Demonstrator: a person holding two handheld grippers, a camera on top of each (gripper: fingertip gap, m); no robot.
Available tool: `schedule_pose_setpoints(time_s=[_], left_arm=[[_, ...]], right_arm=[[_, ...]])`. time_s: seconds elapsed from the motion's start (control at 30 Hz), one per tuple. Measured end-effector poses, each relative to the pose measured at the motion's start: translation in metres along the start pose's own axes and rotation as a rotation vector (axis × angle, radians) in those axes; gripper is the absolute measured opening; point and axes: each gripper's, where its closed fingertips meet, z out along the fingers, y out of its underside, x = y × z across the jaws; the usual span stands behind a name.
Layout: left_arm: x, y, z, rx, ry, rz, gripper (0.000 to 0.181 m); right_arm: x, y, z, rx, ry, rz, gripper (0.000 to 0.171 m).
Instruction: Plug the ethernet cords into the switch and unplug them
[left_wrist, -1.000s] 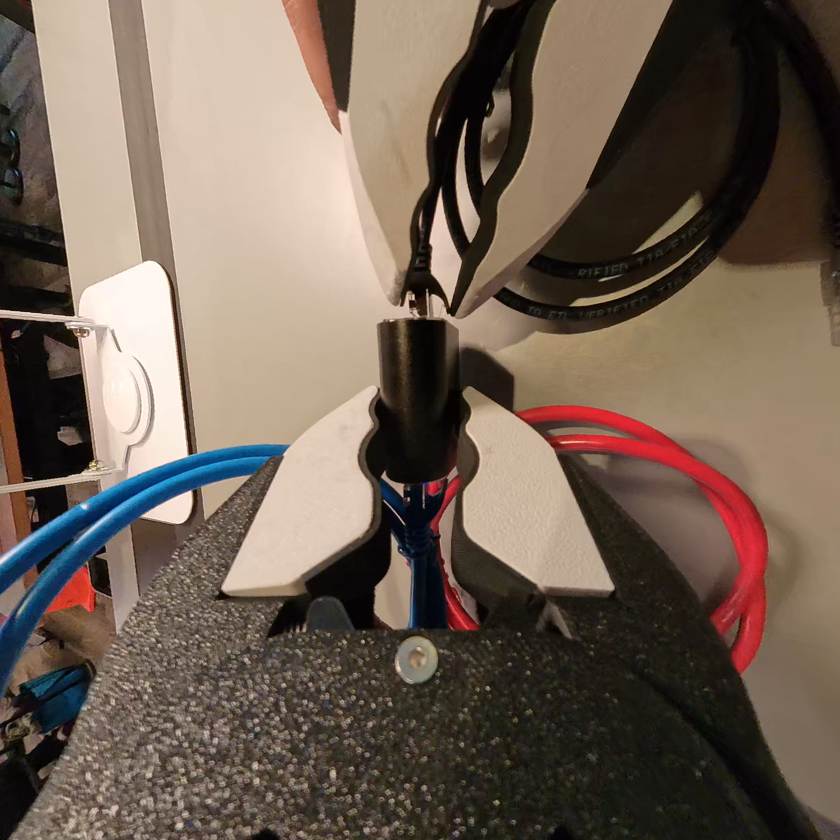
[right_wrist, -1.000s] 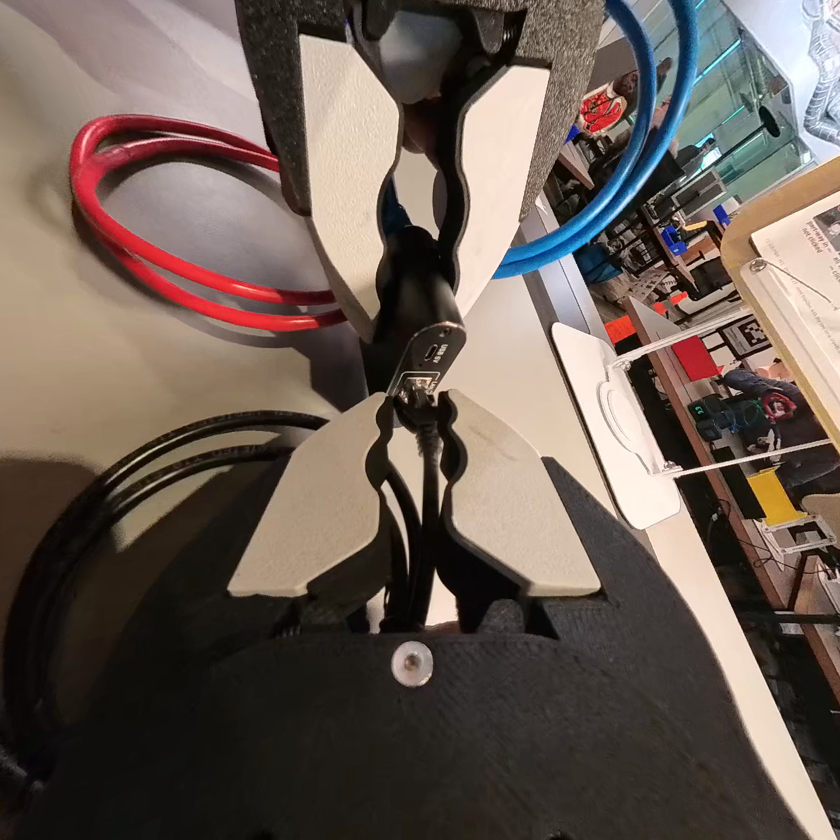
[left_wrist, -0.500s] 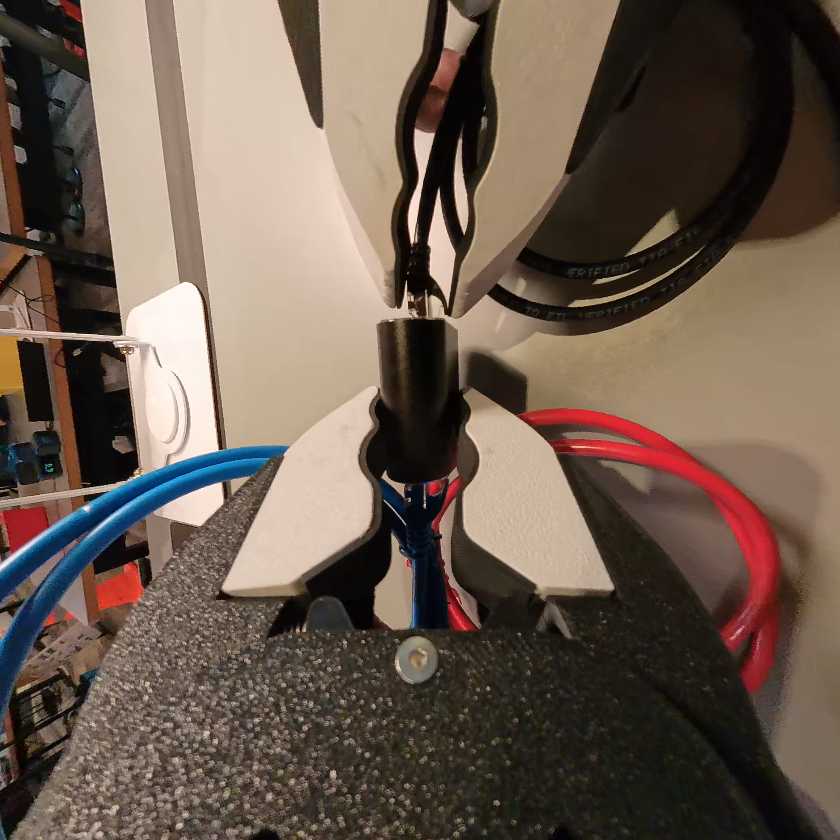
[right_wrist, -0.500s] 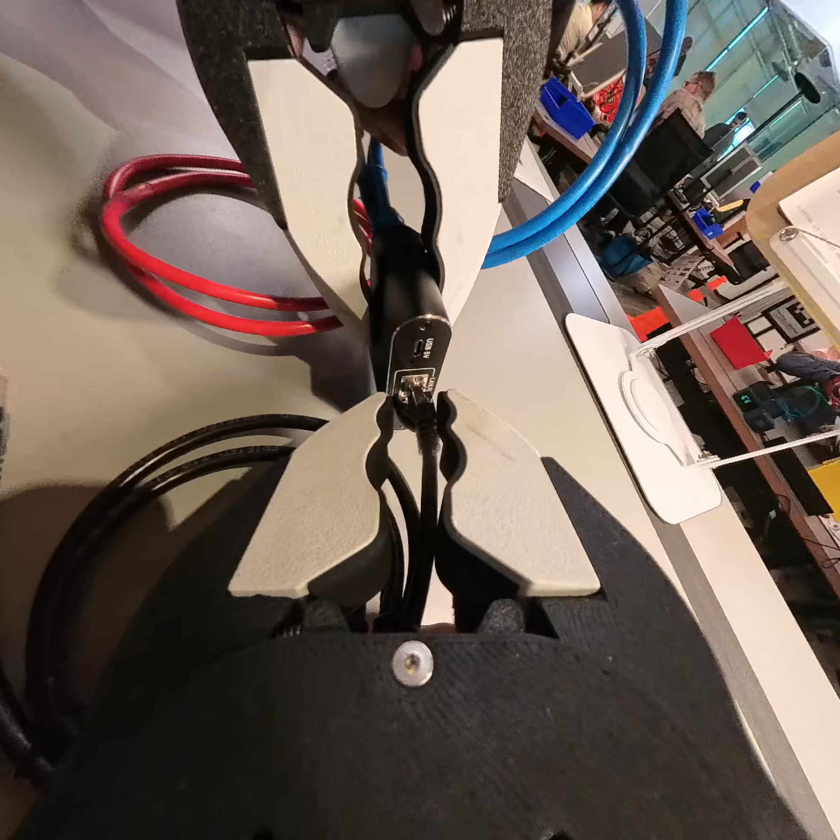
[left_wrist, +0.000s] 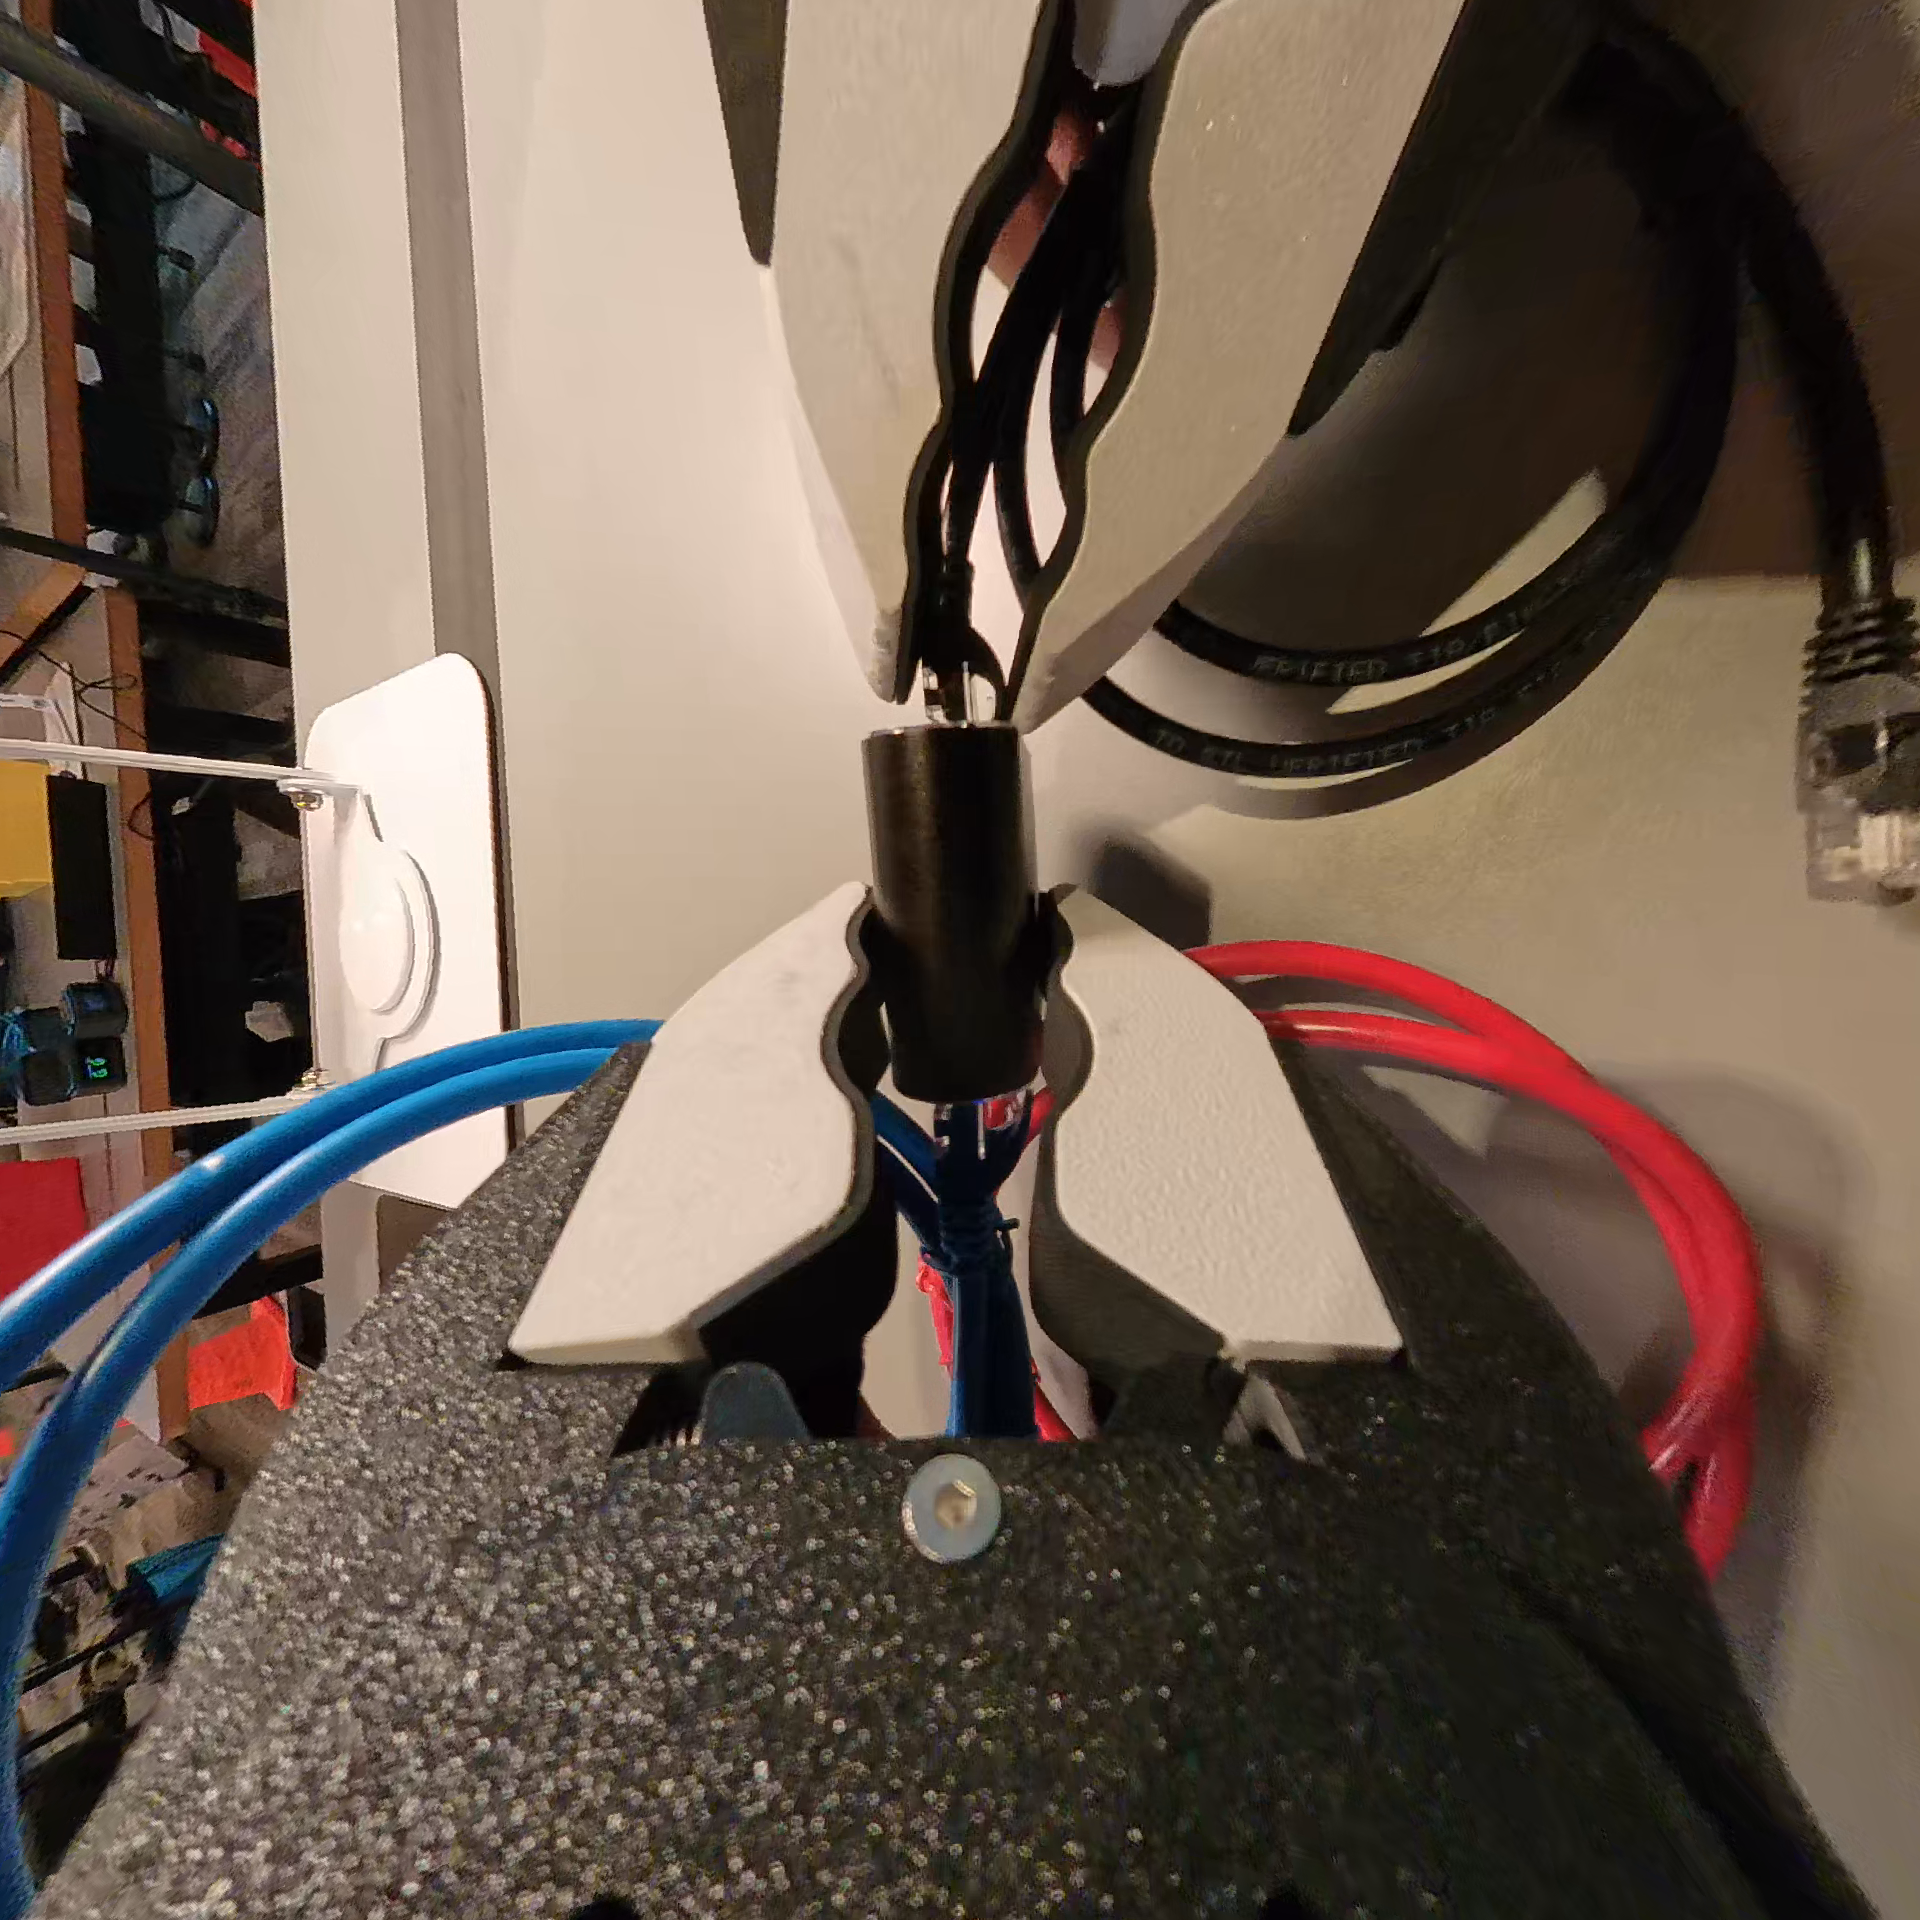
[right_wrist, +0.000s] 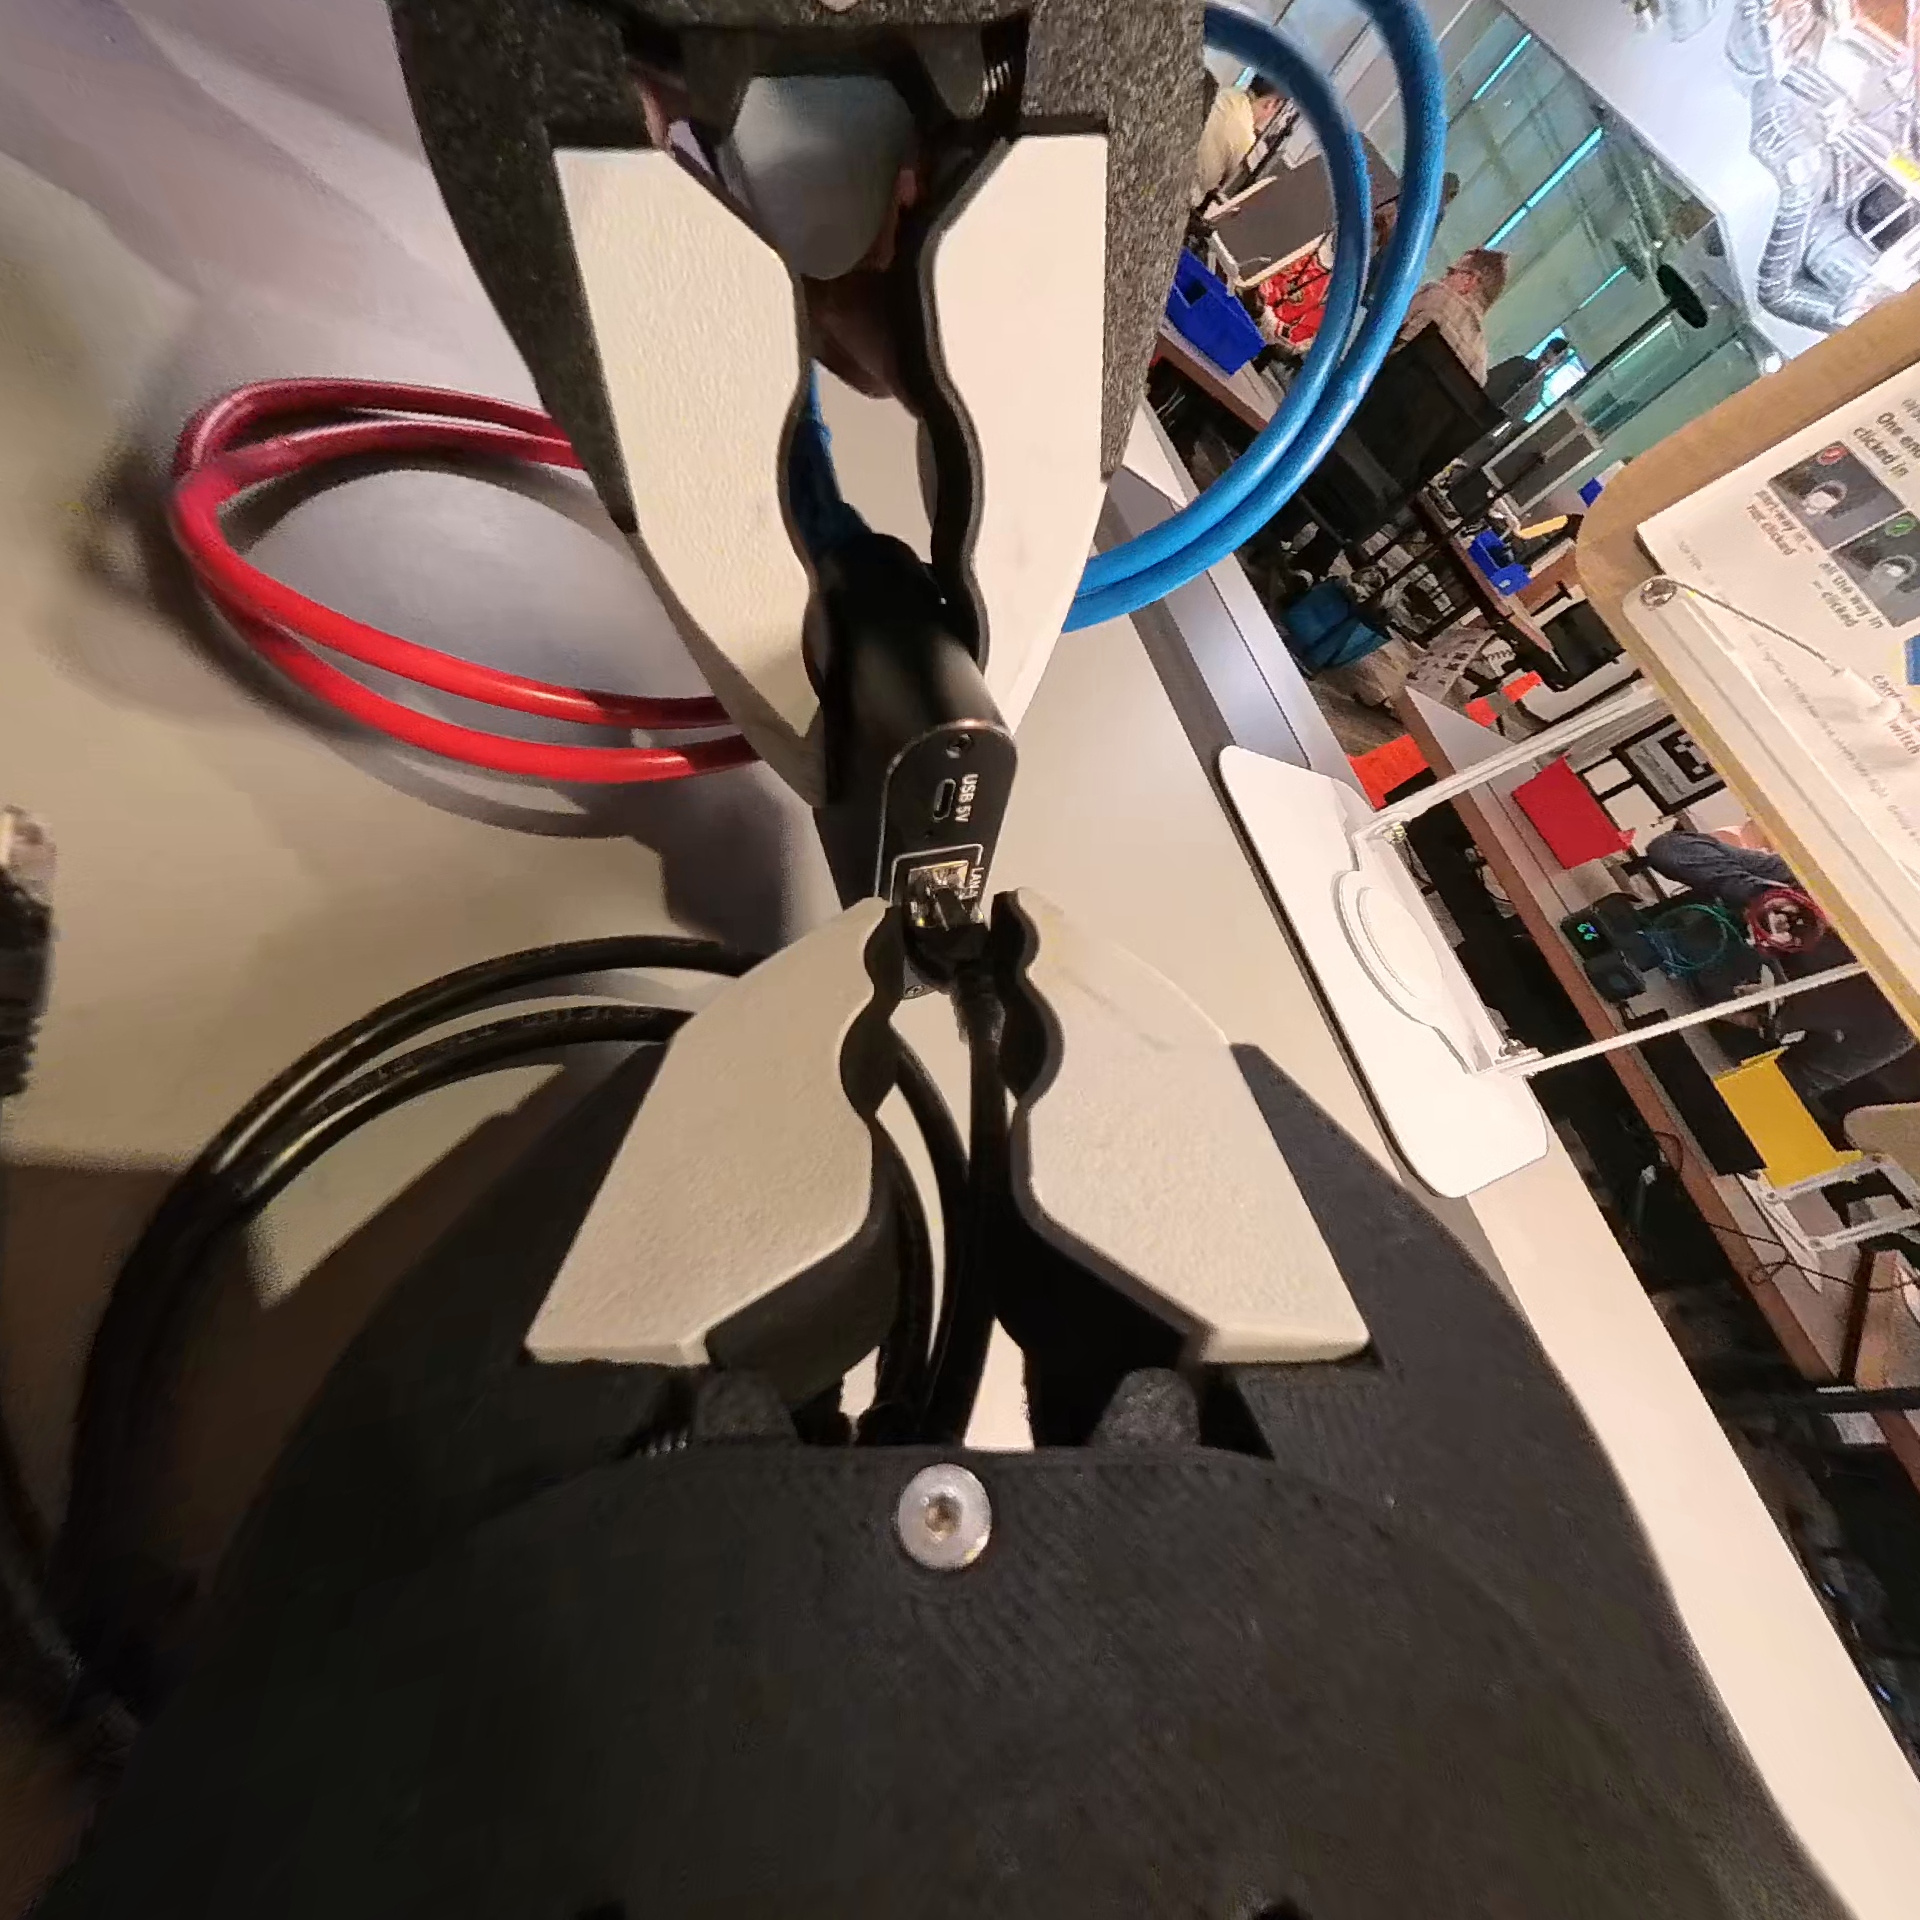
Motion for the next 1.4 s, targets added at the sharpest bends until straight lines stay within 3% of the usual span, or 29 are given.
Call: schedule_pose_setpoints(time_s=[0.37, 0.83, 1.03, 1.13, 1.2, 1.4], left_arm=[[-0.012, -0.006, 0.009, 0.038, -0.111, -0.059, 0.027], [-0.016, -0.01, 0.026, 0.086, -0.269, 0.031, 0.027], [-0.021, -0.007, 0.03, 0.023, -0.395, 0.109, 0.028], [-0.025, 0.016, 0.037, -0.091, -0.456, 0.135, 0.031], [-0.029, 0.025, 0.033, -0.07, -0.469, 0.087, 0.028], [-0.038, 0.032, 0.032, -0.047, -0.489, 0.006, 0.027]], right_arm=[[0.018, 0.004, -0.006, -0.066, 0.134, -0.025, 0.015], [0.022, 0.019, -0.011, -0.11, 0.125, 0.008, 0.014], [0.023, 0.023, -0.012, -0.224, 0.222, -0.181, 0.015], [0.034, 0.009, -0.024, -0.216, 0.333, -0.338, 0.015], [0.036, 0.006, -0.032, -0.215, 0.335, -0.389, 0.014], [0.045, 0.022, -0.044, -0.155, 0.269, -0.088, 0.015]])
